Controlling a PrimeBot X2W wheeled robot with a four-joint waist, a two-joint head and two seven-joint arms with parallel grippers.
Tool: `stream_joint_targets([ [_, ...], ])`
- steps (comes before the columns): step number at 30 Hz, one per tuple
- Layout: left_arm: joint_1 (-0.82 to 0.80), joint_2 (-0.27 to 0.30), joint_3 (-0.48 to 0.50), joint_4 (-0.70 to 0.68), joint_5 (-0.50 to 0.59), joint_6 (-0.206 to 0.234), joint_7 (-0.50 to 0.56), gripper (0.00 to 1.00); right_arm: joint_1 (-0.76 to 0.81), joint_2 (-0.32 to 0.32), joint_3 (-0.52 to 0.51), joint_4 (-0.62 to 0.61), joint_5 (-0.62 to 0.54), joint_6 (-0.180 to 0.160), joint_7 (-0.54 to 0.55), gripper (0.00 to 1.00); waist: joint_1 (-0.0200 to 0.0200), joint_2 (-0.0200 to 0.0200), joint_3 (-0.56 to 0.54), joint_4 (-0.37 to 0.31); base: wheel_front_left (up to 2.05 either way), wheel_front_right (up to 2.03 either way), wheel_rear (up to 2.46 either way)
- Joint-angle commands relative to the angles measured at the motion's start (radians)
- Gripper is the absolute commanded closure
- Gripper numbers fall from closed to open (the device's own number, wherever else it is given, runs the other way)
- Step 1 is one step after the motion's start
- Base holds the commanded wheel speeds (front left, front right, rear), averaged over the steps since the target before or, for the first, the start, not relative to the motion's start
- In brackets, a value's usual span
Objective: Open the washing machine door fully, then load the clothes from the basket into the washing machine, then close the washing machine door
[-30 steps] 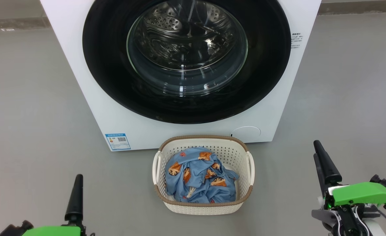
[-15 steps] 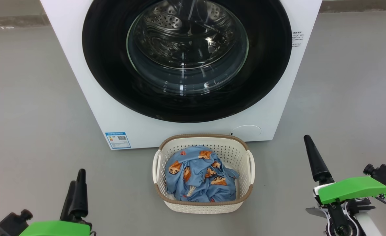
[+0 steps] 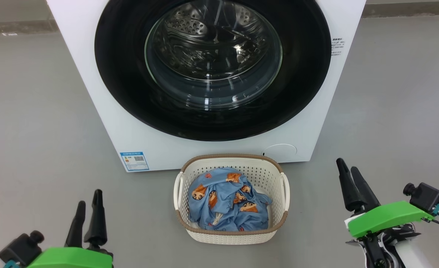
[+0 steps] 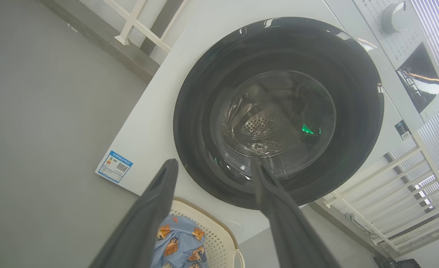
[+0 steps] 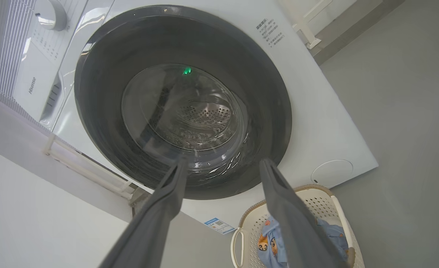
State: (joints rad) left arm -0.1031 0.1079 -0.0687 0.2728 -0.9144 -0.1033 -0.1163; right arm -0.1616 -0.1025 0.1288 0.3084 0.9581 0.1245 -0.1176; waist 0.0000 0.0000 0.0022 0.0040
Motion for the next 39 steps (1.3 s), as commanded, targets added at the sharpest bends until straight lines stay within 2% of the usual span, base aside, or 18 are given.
stream_joint_targets([
  [1, -0.051, 0.021, 0.01, -0.01, 0.041, 0.007, -0.016, 0.0, -0.064, -0.011, 0.018, -0.01, -0.054, 0.004, -0.015, 0.0, 0.0, 0.0, -0.001, 0.0, 0.0, 0.0, 0.0],
  [14, -0.072, 0.044, -0.017, 0.017, 0.199, 0.03, -0.052, 0.0, -0.096, 0.001, 0.044, 0.046, -0.231, 0.005, -0.05, 0.0, 0.0, 0.0, -0.003, 0.001, 0.0, 0.0, 0.0],
  [39, -0.111, 0.07, -0.052, 0.034, 0.446, 0.058, -0.125, 0.0, -0.157, -0.018, 0.138, 0.084, -0.477, 0.006, -0.124, 0.0, 0.0, 0.0, 0.003, 0.005, 0.0, 0.0, 0.0],
])
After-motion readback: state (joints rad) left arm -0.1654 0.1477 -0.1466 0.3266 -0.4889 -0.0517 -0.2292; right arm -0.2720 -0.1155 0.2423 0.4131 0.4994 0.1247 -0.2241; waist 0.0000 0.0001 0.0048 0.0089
